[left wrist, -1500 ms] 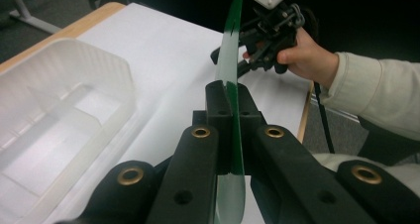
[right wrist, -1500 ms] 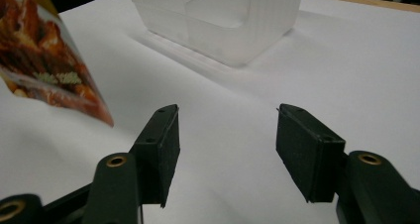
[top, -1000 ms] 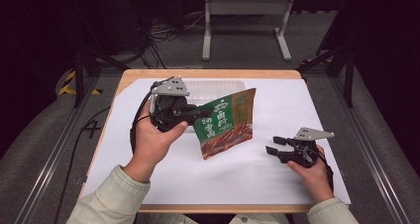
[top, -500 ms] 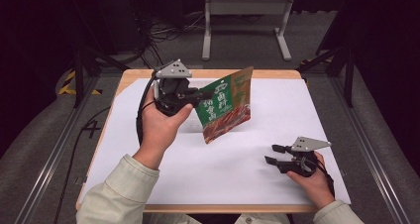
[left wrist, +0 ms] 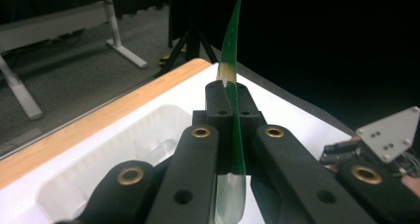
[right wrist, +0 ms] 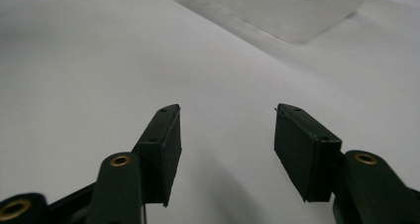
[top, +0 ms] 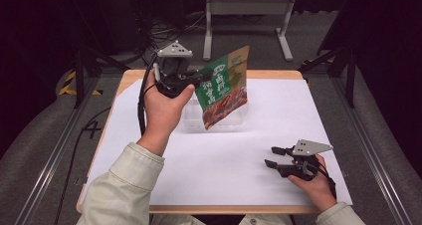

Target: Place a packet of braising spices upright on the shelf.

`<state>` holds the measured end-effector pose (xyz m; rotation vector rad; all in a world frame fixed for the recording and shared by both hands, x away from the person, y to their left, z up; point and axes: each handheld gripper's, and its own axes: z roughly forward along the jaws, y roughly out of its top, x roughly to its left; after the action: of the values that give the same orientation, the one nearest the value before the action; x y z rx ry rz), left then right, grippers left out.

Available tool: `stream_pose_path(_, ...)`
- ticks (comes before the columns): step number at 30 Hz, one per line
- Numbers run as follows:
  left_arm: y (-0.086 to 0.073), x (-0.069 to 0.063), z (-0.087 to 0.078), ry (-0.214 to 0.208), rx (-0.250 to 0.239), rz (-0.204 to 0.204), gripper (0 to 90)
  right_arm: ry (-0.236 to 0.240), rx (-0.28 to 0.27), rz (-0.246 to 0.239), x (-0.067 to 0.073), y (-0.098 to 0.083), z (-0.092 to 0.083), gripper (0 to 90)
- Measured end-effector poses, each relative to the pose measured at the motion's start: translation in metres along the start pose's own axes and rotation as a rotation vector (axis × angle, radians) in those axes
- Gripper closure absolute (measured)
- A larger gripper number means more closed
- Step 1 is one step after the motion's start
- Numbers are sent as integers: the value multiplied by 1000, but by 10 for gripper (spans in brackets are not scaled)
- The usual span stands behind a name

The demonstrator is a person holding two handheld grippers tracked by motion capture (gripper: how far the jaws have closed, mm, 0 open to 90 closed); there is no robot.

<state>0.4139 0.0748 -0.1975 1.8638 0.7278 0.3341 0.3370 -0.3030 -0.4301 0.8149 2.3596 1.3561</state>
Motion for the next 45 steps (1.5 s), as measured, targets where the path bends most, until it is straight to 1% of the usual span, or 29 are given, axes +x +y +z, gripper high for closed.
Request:
stream_pose_path(2,2,2,-1,7,-5,1,899,0,1,1,0,0,0,441)
stream_pose_path(4,5,5,-3,25,-15,-7,899,-1,8,-2,1,0,1,441)
stream_pose_path(7,8,9,-4,38,-24,-22,899,2,14,-6,3,-1,2,441)
stream_pose_path(9,9,11,-4,45,-27,-24,899,3,15,-6,3,-1,2,441)
stream_pose_path(10,10,13,-4,60,-30,-28,898,3,17,-7,4,-1,2,441)
stream_pose_path(13,12,17,-3,87,-34,-34,899,4,15,-5,4,-1,2,441)
stream_pose_path(14,12,17,-3,87,-34,-34,899,4,15,-5,4,-1,2,441)
stream_pose_path(15,12,19,-2,99,-36,-42,899,5,15,-6,4,-1,2,441)
stream_pose_path(19,12,28,-1,123,-41,-66,899,4,22,-12,4,-1,3,443)
stream_pose_path(20,12,31,-1,136,-44,-75,899,6,25,-15,5,-1,4,443)
stream_pose_path(22,12,33,0,142,-46,-78,899,7,27,-16,5,-1,4,443)
stream_pose_path(23,11,36,1,153,-52,-80,899,8,27,-15,5,-1,4,443)
stream_pose_path(28,9,46,6,177,-60,-106,899,16,28,-18,6,-1,4,443)
stream_pose_path(31,8,50,10,197,-54,-120,899,18,31,-23,7,-1,5,444)
stream_pose_path(32,8,51,11,201,-54,-118,899,19,31,-23,7,-1,5,444)
stream_pose_path(36,6,53,15,218,-59,-135,898,20,31,-22,6,-1,5,444)
stream_pose_path(38,6,54,16,223,-57,-134,898,20,30,-21,6,-1,5,444)
stream_pose_path(42,3,57,20,228,-61,-155,898,20,32,-25,7,-1,5,444)
stream_pose_path(45,1,58,23,234,-57,-157,898,21,32,-27,7,-1,5,444)
